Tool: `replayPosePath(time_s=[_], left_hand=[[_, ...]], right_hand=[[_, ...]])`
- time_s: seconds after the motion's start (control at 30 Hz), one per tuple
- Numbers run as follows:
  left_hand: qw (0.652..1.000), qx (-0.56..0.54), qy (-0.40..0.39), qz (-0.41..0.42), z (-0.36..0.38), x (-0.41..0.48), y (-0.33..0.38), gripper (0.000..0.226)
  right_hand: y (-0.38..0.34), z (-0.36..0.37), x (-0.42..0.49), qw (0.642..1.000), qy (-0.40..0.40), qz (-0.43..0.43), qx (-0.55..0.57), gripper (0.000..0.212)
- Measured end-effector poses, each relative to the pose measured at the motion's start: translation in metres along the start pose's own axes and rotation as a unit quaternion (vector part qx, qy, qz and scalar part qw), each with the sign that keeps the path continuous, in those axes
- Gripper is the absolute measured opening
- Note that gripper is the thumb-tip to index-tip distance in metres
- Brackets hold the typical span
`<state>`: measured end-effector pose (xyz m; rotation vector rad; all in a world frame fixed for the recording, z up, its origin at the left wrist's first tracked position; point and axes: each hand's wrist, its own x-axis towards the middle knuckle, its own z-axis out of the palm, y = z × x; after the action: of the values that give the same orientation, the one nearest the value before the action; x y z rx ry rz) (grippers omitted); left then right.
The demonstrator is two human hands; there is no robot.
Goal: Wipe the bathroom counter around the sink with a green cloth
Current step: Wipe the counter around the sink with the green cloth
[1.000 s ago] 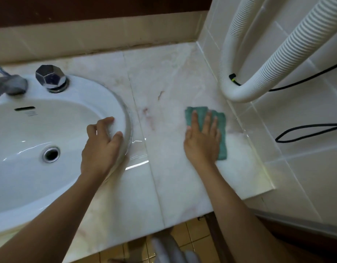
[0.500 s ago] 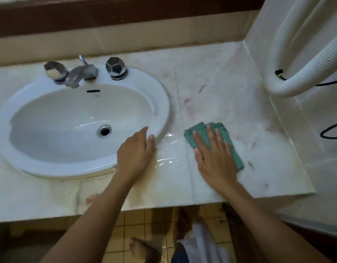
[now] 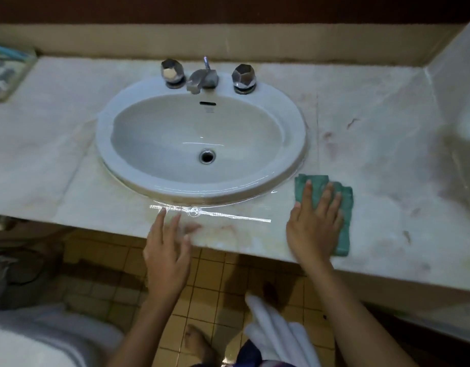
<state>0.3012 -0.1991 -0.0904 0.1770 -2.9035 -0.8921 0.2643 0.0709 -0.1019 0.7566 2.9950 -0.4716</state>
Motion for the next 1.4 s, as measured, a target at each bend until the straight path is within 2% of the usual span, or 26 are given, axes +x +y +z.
replayPosePath(time_s=[0.17,0.33,0.43,0.6,0.7,0.77,0.87,0.93,1.03,1.2,1.3,1.4], left_hand=[[0.991,0.026,0.064,-0.113,-0.036,-0.001,-0.068,0.051],[0.981,0.089,0.037,-0.17,-0.078,0.035,-0.131,0.06],[0.98,0.119,0.004,-0.161,-0.1,0.058,-0.165,0.067],[0.98,0.16,-0.043,-0.108,-0.121,0.071,-0.205,0.073],[0.983,0.153,-0.054,-0.084,-0.131,0.068,-0.221,0.073],[0.984,0.145,-0.051,-0.094,-0.139,0.067,-0.232,0.074],[0.982,0.143,-0.047,-0.111,-0.155,0.071,-0.25,0.076],[0.979,0.167,-0.049,-0.107,-0.166,0.081,-0.261,0.078],[0.975,0.188,-0.065,-0.097,-0.179,0.097,-0.27,0.08],[0.968,0.213,-0.105,-0.085,-0.183,0.107,-0.277,0.086],[0.965,0.213,-0.131,-0.08,-0.193,0.114,-0.28,0.081],[0.969,0.181,-0.154,-0.071,-0.203,0.115,-0.283,0.083]], right_hand=[[-0.059,0.022,-0.059,0.999,-0.035,-0.035,0.007,0.059],[-0.128,0.039,-0.095,0.999,-0.046,0.002,0.018,0.067],[-0.177,0.05,-0.121,0.998,-0.062,-0.005,0.031,0.069],[-0.209,0.066,-0.16,0.976,-0.091,-0.199,0.015,0.067],[-0.188,0.061,-0.15,0.961,-0.097,-0.258,0.001,0.059],[-0.176,0.058,-0.144,0.961,-0.086,-0.261,-0.007,0.058],[-0.193,0.067,-0.145,0.975,-0.071,-0.21,-0.026,0.058],[-0.222,0.078,-0.151,0.98,-0.051,-0.189,-0.036,0.061],[-0.27,0.094,-0.159,0.971,-0.051,-0.229,-0.037,0.069],[-0.361,0.121,-0.151,0.966,-0.072,-0.245,-0.03,0.058],[-0.393,0.13,-0.153,0.924,-0.103,-0.363,-0.054,0.057],[-0.38,0.122,-0.146,0.87,-0.131,-0.47,-0.074,0.055]])
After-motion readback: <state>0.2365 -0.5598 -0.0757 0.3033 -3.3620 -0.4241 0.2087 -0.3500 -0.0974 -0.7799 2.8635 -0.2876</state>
